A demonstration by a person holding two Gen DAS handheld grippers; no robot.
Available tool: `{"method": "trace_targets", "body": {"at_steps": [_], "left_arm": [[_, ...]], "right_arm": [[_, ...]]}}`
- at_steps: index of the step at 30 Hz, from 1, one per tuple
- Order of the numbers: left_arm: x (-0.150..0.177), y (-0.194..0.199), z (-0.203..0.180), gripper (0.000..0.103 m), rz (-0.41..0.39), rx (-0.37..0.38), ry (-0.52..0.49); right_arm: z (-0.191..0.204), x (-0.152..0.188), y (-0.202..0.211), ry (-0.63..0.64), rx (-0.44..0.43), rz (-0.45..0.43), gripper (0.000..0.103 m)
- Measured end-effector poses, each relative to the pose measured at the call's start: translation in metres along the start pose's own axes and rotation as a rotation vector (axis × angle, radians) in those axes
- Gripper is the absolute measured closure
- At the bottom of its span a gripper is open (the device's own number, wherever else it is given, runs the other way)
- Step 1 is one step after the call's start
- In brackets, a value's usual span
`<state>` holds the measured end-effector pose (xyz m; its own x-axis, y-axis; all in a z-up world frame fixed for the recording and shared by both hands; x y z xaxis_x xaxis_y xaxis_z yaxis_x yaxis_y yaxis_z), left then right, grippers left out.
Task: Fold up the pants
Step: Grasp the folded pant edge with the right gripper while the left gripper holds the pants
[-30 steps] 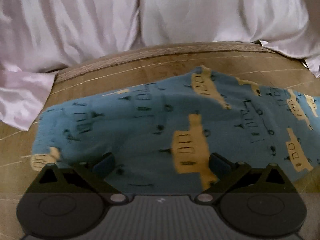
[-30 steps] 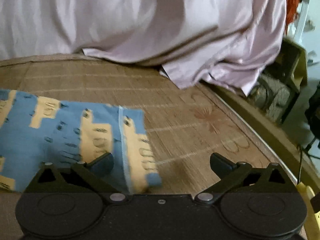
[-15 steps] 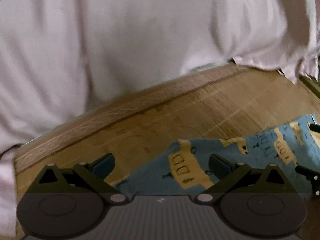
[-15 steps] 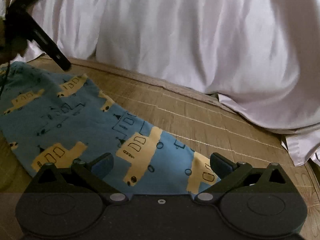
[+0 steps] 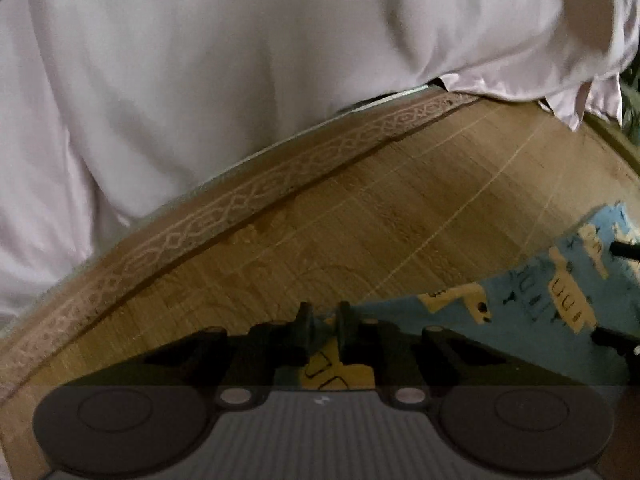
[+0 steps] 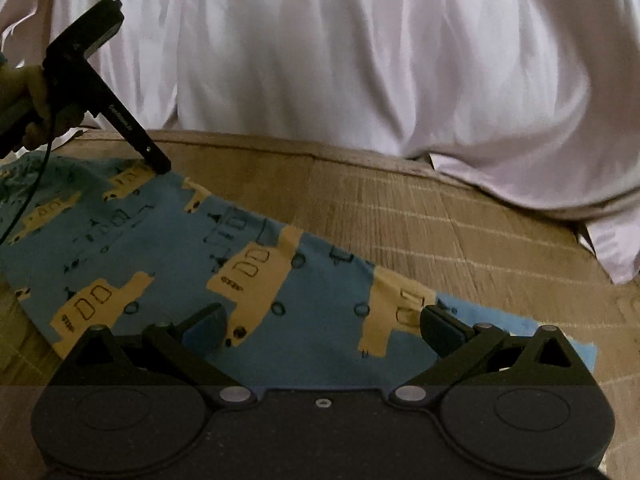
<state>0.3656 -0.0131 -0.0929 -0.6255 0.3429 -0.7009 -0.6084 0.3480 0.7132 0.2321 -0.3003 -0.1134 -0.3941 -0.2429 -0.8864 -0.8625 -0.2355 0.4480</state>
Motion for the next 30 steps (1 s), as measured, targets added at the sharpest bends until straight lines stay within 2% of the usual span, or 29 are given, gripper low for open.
{"method": "trace_targets", "body": {"at_steps": [4, 8, 10, 12, 15, 16, 18, 19, 20, 21, 24, 27, 30], "left_arm": [[-0.003, 0.011, -0.003, 0.093, -0.052, -0.059, -0.051], [0.003, 0.002, -0.006, 0.092, -0.051, -0.129, -0.144], [0.003, 0.0, -0.011, 0.076, -0.093, -0.196, -0.239], [0.001, 0.001, -0.011, 0.05, -0.11, -0.283, -0.286], [-0.003, 0.004, -0.011, 0.044, -0.09, -0.301, -0.256], [-0.004, 0.006, -0.011, 0.04, -0.08, -0.313, -0.246], [-0.009, 0.012, -0.014, 0.017, -0.071, -0.364, -0.239], [-0.012, 0.018, -0.018, 0.014, -0.081, -0.379, -0.236], [-0.017, 0.025, -0.025, 0.01, -0.104, -0.37, -0.233], [-0.022, 0.031, -0.036, 0.006, -0.119, -0.329, -0.225], [-0.036, 0.041, -0.081, 0.003, -0.156, -0.185, -0.186], [-0.05, 0.038, -0.134, 0.001, -0.175, -0.086, -0.17], [-0.062, 0.025, -0.19, 0.001, -0.167, -0.014, -0.238]], "right_arm": [[-0.004, 0.001, 0.004, -0.011, 0.017, 0.001, 0.001], [-0.014, 0.008, 0.001, -0.037, 0.059, 0.033, 0.001], [-0.024, 0.009, -0.001, -0.086, 0.072, 0.055, 0.001], [-0.038, 0.011, 0.003, -0.089, 0.129, 0.064, 0.001], [-0.057, 0.012, 0.016, -0.076, 0.229, 0.082, 0.001], [-0.065, 0.013, 0.023, -0.076, 0.29, 0.086, 0.001], [-0.079, 0.013, 0.036, -0.081, 0.386, 0.084, 0.001], [-0.086, 0.013, 0.045, -0.1, 0.418, 0.083, 0.001], [-0.091, 0.013, 0.053, -0.131, 0.446, 0.084, 0.001], [-0.095, 0.014, 0.062, -0.168, 0.467, 0.079, 0.001], [-0.105, 0.018, 0.093, -0.316, 0.49, 0.053, 0.001], [-0.113, 0.032, 0.117, -0.448, 0.488, 0.061, 0.001], [-0.118, 0.044, 0.128, -0.538, 0.497, 0.069, 0.001]]}}
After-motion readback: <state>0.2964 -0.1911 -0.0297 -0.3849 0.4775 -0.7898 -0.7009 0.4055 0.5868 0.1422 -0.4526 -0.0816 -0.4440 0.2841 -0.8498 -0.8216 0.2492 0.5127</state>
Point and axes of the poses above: each gripper's, at about its wrist camera, not at the fingertips, and y roughly against the way its jaws point, z to its left, x to its underside, the point moved 9 cm from there along -y, roughly the way its jaws point, and after that the axes turned 11 degrees about -z, right-handed, at the moved point
